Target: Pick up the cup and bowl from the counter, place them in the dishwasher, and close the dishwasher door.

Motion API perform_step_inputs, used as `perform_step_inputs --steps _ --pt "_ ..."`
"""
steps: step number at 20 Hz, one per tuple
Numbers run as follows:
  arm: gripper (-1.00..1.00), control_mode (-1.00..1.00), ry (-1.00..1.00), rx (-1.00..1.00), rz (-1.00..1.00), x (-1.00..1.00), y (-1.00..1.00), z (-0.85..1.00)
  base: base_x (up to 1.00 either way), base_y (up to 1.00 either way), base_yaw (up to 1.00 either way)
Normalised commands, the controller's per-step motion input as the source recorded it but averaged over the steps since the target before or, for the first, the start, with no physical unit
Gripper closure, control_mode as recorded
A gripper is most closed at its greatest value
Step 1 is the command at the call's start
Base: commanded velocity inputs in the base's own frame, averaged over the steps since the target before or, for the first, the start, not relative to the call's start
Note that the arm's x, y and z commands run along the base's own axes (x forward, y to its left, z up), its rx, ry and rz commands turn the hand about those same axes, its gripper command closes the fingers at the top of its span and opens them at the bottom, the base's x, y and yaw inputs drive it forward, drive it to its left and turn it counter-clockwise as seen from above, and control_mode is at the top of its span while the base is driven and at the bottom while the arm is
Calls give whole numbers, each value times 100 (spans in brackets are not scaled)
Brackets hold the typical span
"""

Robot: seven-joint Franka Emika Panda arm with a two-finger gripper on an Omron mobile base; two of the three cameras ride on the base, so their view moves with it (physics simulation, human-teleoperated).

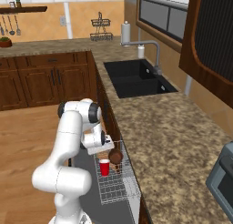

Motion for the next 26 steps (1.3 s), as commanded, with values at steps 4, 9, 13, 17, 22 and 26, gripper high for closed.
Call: perform_step_inputs --steps 4,9,13,17,22,26 --pt "-100 -100 0 0 0 -76 23 73 0 0 0" --pt "-100 -100 0 0 0 -85 14 100 0 0 0" --pt "-100 -100 -13 0 0 -95 0 96 0 0 0" --pt "-100 -100 -19 2 -4 -88 13 91 0 0 0" --pt "-100 -100 -1 0 -7 -72 47 72 0 0 0" --pt "-100 -100 0 -3 -10 -39 59 37 0 0 0"
